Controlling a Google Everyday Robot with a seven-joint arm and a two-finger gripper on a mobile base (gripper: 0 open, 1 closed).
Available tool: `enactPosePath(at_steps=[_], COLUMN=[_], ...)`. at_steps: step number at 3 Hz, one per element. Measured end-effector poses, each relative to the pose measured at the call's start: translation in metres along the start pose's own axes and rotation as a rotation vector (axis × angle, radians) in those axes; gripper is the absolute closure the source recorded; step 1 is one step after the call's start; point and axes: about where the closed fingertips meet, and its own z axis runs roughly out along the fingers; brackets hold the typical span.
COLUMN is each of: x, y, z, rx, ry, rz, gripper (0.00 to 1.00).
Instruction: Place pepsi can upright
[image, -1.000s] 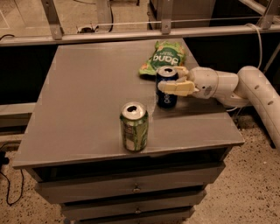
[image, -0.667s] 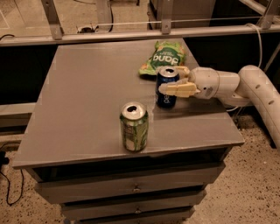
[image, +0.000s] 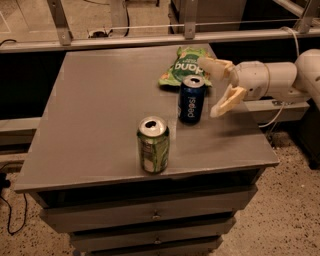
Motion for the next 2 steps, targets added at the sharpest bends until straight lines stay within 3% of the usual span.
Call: enactPosePath(at_steps=[1,2], x=[-0.0318,-0.0408], y=[-0.006,-0.0112], z=[-0.0431,-0.0526], rx=[0.063,0.088], ry=[0.143,0.145], rz=[-0.083,-0.105], gripper=[0.0,0.0])
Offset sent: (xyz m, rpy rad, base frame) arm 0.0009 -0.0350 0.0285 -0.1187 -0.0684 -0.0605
